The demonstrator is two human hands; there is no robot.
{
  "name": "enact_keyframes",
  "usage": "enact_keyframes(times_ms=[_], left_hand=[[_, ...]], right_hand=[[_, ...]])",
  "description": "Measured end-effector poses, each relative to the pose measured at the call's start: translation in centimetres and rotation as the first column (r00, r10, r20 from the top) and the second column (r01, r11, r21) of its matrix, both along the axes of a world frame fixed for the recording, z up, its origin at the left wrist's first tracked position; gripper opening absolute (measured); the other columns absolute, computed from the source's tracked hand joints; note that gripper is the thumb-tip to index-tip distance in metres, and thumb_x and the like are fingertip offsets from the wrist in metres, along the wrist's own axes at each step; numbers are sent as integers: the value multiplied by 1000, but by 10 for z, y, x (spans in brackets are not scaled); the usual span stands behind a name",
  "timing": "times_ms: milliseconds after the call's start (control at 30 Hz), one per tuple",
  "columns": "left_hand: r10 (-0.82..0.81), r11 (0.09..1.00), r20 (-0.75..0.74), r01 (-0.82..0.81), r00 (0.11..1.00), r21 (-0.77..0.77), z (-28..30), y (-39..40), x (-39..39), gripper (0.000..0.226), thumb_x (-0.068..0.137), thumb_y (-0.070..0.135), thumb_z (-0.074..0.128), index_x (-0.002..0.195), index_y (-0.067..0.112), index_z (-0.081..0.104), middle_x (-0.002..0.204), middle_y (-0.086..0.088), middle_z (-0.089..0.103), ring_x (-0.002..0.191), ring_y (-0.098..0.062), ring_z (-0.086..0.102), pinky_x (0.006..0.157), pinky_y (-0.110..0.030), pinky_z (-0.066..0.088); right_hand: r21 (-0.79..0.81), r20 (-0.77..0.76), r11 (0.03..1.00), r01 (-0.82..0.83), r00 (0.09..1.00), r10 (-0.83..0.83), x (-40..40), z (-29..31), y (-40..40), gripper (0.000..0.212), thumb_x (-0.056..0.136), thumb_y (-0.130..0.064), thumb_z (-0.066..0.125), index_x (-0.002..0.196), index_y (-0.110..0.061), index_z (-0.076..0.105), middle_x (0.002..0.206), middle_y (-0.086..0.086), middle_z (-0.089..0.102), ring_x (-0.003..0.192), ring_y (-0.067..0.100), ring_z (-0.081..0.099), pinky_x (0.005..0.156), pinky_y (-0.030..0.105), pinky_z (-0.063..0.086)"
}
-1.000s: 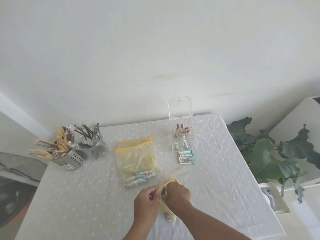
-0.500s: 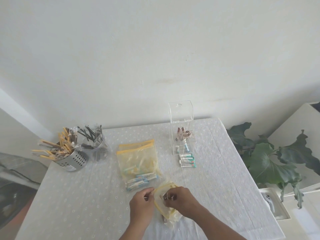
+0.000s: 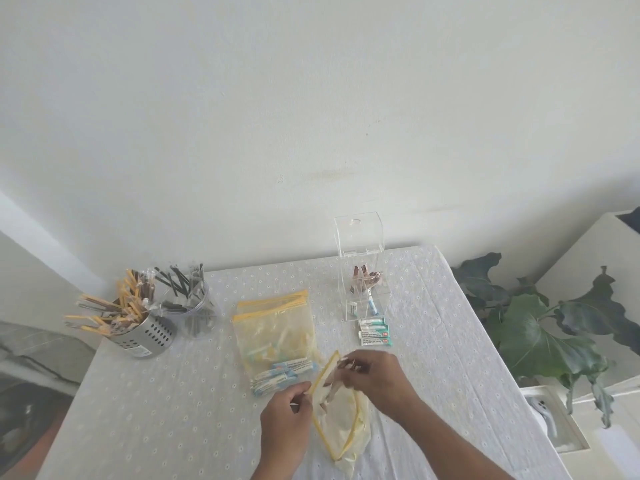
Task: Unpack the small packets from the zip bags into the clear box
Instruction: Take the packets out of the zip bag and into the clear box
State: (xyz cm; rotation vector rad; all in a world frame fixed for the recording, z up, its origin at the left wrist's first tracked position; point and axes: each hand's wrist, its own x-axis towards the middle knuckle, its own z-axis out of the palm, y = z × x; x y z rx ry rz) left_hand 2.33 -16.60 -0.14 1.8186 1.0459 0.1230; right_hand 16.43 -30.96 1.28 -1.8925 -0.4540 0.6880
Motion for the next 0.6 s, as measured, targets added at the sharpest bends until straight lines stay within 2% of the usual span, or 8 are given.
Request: enact_keyframes(times_ms=[67, 167, 233, 333, 400, 500, 533, 600], left_hand=[[8, 1000, -2, -8, 1000, -6, 2, 1, 0, 23, 94, 19, 66, 112, 27, 77, 95, 12, 73, 82, 2, 68, 72, -11, 48], [43, 999, 2, -43, 999, -23, 5, 3, 0, 22, 93, 18, 66, 108, 30, 78, 94, 10, 73, 82, 1, 68, 68, -6, 44], [52, 998, 0, -52, 999, -30, 6, 4, -2, 22, 93, 18, 67, 107, 31, 77, 95, 10, 73, 83, 2, 68, 67, -5, 44], [65, 997, -8, -65, 998, -30, 7, 5, -5, 22, 92, 19, 68, 106, 32, 77, 94, 12, 74, 82, 3, 69, 68, -6, 45], [61, 998, -18, -61, 998, -24, 6, 6, -8, 22, 91, 19, 68, 105, 33, 78, 92, 13, 74, 79, 5, 69, 70, -7, 47], [52, 998, -19, -52, 998, -22, 5, 6, -13, 23, 91, 18, 69, 104, 34, 78, 92, 13, 73, 74, 10, 68, 78, -13, 55], [48, 999, -16, -48, 999, -22, 5, 6, -14, 23, 91, 18, 69, 104, 33, 79, 92, 12, 73, 75, 10, 68, 80, -15, 57], [36, 999, -13, -36, 999, -18, 3, 6, -16, 23, 91, 18, 69, 105, 34, 77, 95, 12, 72, 78, 7, 69, 75, -7, 53]], right_hand=[[63, -24, 992, 108, 994, -106, 22, 19, 3, 6, 87, -10, 81, 90, -16, 81, 74, 13, 74, 62, 14, 63, 62, 28, 53], [162, -20, 944, 289, 957, -290, 66, 47, 14, 2, 92, -16, 78, 93, -16, 80, 75, 7, 76, 62, 13, 62, 61, 27, 54], [206, -10, 883, 422, 903, -429, 97, 53, 27, 2, 92, -18, 78, 92, -20, 80, 75, 5, 77, 64, 13, 66, 66, 30, 59], [177, -19, 800, 573, 815, -579, 132, 42, 53, 5, 88, -25, 80, 83, -27, 79, 72, -2, 77, 70, 17, 73, 74, 35, 61], [145, 3, 777, 612, 785, -619, 143, 33, 69, 10, 88, -27, 79, 78, -29, 77, 71, -5, 76, 72, 17, 72, 70, 29, 58], [75, 6, 791, 607, 793, -609, 151, 19, 87, 8, 90, -25, 76, 88, -19, 79, 79, 3, 77, 68, 21, 69, 48, 16, 49], [34, 13, 806, 591, 806, -592, 154, 13, 91, 11, 90, -26, 76, 91, -16, 79, 82, 4, 77, 69, 24, 71, 48, 17, 50], [-79, 34, 858, 507, 862, -506, 160, 1, 97, 17, 86, -31, 77, 93, -15, 77, 87, 2, 77, 74, 27, 76, 61, 28, 59]])
